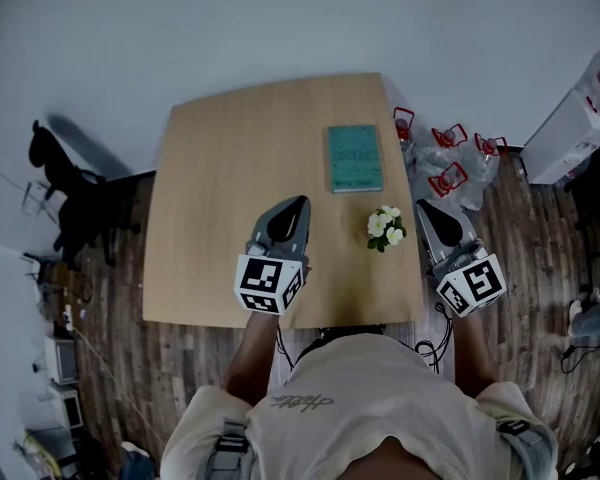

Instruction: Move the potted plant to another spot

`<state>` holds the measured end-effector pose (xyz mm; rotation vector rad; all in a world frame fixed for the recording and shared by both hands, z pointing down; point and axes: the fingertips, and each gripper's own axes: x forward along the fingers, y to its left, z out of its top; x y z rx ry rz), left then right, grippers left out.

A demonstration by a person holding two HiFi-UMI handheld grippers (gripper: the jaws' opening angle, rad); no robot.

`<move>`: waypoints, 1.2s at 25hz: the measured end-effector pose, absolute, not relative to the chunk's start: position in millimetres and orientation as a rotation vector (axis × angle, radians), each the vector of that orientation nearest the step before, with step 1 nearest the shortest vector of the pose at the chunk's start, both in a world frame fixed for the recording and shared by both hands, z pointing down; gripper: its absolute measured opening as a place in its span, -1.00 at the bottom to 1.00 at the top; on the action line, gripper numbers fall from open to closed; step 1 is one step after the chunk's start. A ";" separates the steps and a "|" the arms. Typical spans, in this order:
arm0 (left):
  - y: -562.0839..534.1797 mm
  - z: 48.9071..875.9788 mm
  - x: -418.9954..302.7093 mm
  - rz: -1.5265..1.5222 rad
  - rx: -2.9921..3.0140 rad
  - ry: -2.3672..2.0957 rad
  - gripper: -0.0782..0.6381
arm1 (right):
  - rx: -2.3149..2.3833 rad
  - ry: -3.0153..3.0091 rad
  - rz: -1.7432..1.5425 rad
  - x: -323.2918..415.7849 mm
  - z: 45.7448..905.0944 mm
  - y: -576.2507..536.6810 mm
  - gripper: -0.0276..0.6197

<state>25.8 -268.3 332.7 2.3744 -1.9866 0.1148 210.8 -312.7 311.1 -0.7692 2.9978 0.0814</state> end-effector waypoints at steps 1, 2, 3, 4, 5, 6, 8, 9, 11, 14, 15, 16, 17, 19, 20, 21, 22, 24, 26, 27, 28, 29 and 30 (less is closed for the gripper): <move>-269.1 332.6 26.2 0.116 2.375 -1.986 -0.74 | -0.769 2.997 0.076 210.9 311.9 -312.9 -0.91; -269.8 332.6 26.5 0.117 2.375 -1.988 -0.74 | -0.769 2.998 0.074 211.2 312.4 -313.1 -0.91; -270.4 332.7 26.5 0.116 2.374 -1.991 -0.74 | -0.767 2.998 0.076 211.6 312.4 -313.4 -0.91; -270.8 333.0 26.2 0.114 2.372 -1.994 -0.74 | -0.765 2.998 0.079 212.0 312.1 -313.8 -0.91; -271.1 333.7 25.9 0.112 2.370 -1.997 -0.74 | -0.764 2.998 0.083 212.6 311.8 -314.2 -0.91; -271.0 334.7 25.8 0.112 2.367 -2.000 -0.74 | -0.763 2.997 0.085 213.6 311.7 -314.5 -0.91; -269.0 337.5 27.0 0.115 2.361 -2.001 -0.74 | -0.763 2.998 0.085 216.3 313.0 -313.5 -0.91; -267.9 338.6 28.5 0.117 2.359 -1.999 -0.74 | -0.763 3.000 0.085 218.0 313.9 -312.8 -0.91; -267.9 339.1 32.1 0.119 2.359 -1.997 -0.74 | -0.764 3.003 0.085 221.7 314.6 -313.4 -0.91; -268.8 338.3 34.6 0.113 2.363 -2.002 -0.74 | -0.766 2.998 0.079 226.0 314.1 -313.6 -0.91; -269.7 338.2 34.9 0.110 2.364 -2.007 -0.74 | -0.766 2.998 0.080 227.3 314.0 -314.1 -0.91; -271.0 338.3 35.4 0.109 2.363 -2.011 -0.74 | -0.766 2.999 0.082 228.7 314.1 -315.5 -0.91; -272.3 338.6 36.2 0.108 2.362 -2.013 -0.74 | -0.765 3.003 0.085 230.2 314.5 -317.4 -0.91; -273.1 339.2 37.5 0.104 2.358 -2.012 -0.74 | -0.762 3.013 0.091 232.1 314.9 -321.4 -0.91; -272.5 339.5 37.4 0.102 2.354 -2.014 -0.74 | -0.762 3.016 0.092 232.5 314.2 -322.6 -0.91; -271.6 340.1 36.7 0.100 2.348 -2.019 -0.74 | -0.762 3.018 0.091 232.7 313.6 -323.3 -0.91; -270.6 340.8 35.2 0.097 2.339 -2.025 -0.74 | -0.762 3.019 0.089 232.8 313.7 -323.7 -0.91; -268.6 342.5 30.8 0.088 2.321 -2.034 -0.74 | -0.759 3.023 0.086 231.1 314.4 -323.0 -0.91; -266.9 343.0 25.8 0.078 2.310 -2.038 -0.74 | -0.753 3.031 0.089 226.7 314.7 -321.0 -0.91; -266.0 342.9 23.5 0.076 2.308 -2.040 -0.74 | -0.750 3.035 0.092 224.0 314.9 -319.8 -0.91; -265.0 342.9 21.5 0.075 2.307 -2.042 -0.74 | -0.746 3.038 0.095 221.3 315.1 -318.4 -0.91; -263.7 343.1 19.6 0.076 2.307 -2.042 -0.74 | -0.744 3.041 0.097 218.9 315.2 -316.8 -0.91; -262.4 343.4 18.0 0.078 2.306 -2.041 -0.74 | -0.742 3.043 0.100 216.6 315.4 -315.1 -0.91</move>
